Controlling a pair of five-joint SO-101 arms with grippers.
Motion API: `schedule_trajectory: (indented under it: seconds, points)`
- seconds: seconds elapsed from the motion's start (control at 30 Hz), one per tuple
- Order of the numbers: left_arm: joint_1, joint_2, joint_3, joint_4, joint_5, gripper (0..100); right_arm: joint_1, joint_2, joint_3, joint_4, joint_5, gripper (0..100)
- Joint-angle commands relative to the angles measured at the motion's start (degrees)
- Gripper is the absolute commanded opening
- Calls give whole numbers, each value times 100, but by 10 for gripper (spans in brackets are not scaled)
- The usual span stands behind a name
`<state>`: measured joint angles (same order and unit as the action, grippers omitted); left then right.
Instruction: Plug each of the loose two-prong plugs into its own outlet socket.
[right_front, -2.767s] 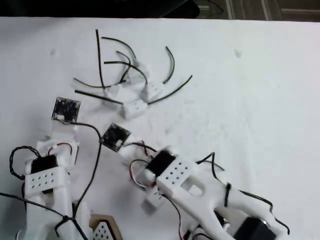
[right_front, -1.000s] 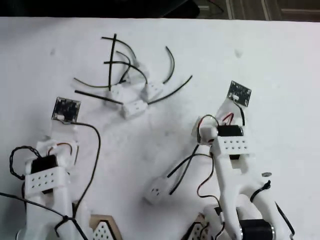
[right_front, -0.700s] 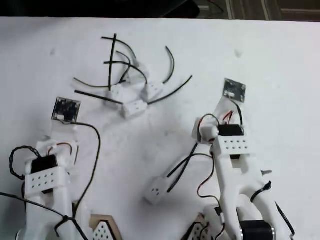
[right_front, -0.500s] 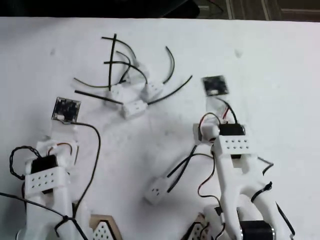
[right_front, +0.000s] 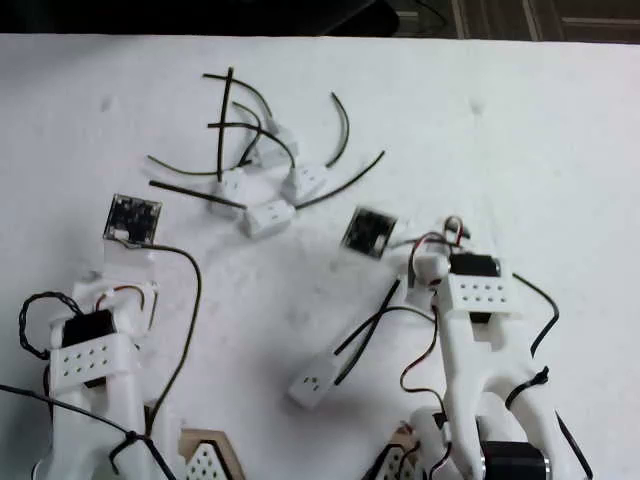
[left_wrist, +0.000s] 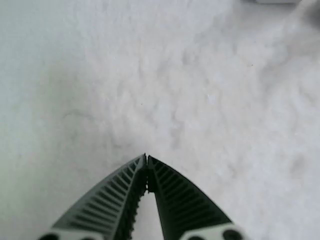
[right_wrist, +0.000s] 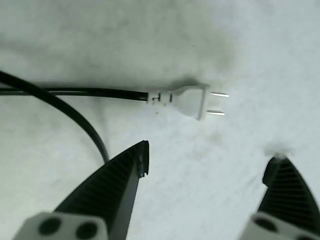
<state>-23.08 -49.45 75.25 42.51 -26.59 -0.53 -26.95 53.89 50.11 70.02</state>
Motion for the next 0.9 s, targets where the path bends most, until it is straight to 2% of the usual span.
schedule_trajectory:
  seconds: [0.0,0.17,0.27,0.4,0.77,0.87]
  points:
    - [40,-136,-26,-105,-62,24,-92,-127,88,-13,475,351]
    - [40,-136,-26,-105,-62,24,-453,-57,97,-22,466,351]
    - [40,-136,-26,-105,-62,24,-611,338,97,-444,457,351]
    - [40,-136,-26,-105,-62,24,-576,1182,-70,-1121,475,351]
    - [40,-136,-18,-105,-62,24,-277,2413,-941,-1182,501,349]
    - [40,-136,-18,-105,-62,24,-462,2686,-1090,-1191,501,287]
